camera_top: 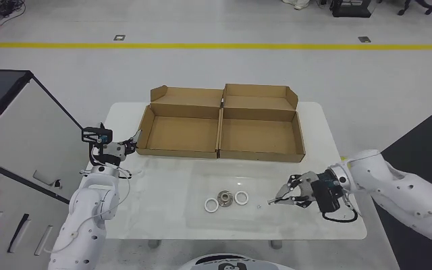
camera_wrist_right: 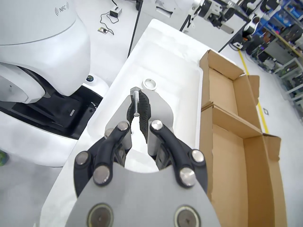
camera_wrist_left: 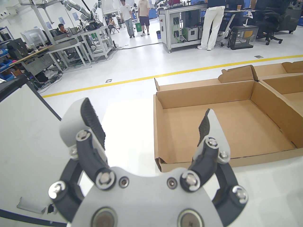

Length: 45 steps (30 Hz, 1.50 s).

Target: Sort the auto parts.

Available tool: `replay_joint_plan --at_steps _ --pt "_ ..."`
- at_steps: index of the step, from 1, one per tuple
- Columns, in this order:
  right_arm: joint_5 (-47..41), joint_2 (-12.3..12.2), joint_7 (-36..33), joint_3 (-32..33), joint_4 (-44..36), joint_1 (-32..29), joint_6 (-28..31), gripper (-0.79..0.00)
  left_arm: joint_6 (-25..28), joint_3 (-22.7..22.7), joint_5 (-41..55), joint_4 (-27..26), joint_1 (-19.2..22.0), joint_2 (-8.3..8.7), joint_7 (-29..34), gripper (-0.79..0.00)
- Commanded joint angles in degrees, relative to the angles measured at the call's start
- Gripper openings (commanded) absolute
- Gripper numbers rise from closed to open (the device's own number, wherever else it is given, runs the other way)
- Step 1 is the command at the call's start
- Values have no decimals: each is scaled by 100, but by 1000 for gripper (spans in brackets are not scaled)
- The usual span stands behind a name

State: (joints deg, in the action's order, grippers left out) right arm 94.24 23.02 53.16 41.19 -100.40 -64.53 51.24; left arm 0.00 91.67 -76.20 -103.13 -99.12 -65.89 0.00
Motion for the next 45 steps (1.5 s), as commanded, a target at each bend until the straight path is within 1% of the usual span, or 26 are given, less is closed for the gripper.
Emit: replay_joint_plan --at_steps 1,8,15,45 --pt "125 -21 248 -84 -10 31 -259 -785 0 0 0 0 0 0 0 0" --pt "405 -143 1001 -494 2 274 -1011 -785 0 0 0 0 0 0 0 0" --pt "395 -227 1360 -909 -11 615 -1370 -785 0 0 0 0 0 0 0 0" --pt "395 -227 1360 -909 -11 615 -1370 -785 0 0 0 0 0 0 0 0"
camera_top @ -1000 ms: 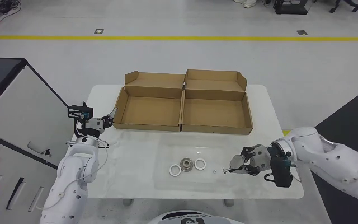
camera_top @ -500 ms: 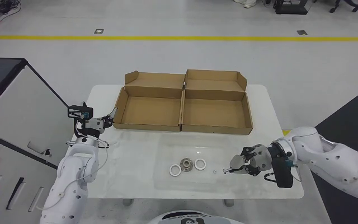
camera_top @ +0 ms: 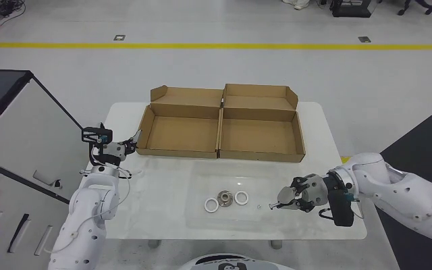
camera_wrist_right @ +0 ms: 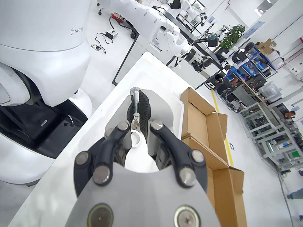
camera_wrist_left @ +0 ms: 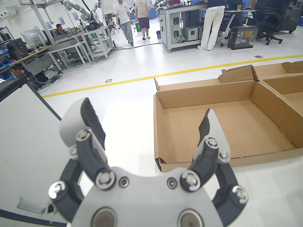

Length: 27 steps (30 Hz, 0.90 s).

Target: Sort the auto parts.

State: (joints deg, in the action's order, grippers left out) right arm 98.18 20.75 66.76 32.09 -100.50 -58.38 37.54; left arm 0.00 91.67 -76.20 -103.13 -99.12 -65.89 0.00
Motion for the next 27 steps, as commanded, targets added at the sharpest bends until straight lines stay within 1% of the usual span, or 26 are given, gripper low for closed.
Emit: replay_joint_plan --at_steps 1,23,25,27 --pt "0 0 0 0 0 0 0 -785 0 0 0 0 0 0 0 0" --pt "0 0 0 0 0 0 0 -785 0 0 0 0 0 0 0 0" --pt "-258 29 -60 -9 -17 -86 -51 -785 0 0 0 0 0 0 0 0" --pt "-415 52 26 3 -17 -123 -29 -785 0 0 0 0 0 0 0 0"
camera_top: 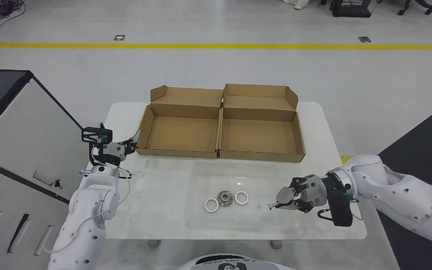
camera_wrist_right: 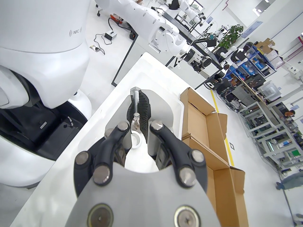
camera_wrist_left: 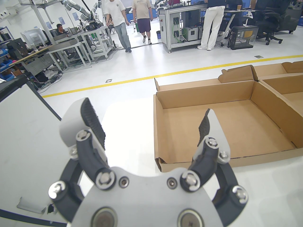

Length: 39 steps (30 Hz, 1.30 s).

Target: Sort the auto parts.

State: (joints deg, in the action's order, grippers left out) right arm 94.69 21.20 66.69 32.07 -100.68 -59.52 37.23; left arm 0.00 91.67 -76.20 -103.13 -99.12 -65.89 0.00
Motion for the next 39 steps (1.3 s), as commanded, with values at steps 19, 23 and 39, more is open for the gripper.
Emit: replay_joint_plan --at_steps 19,23,39 --pt "-1542 94 430 -463 -527 559 -391 -785 0 0 0 0 0 0 0 0" --pt "-1797 84 477 -582 -562 785 -438 -785 0 0 0 0 0 0 0 0" --pt "-2576 119 953 -1177 -1347 1711 -911 -785 0 0 0 0 0 0 0 0"
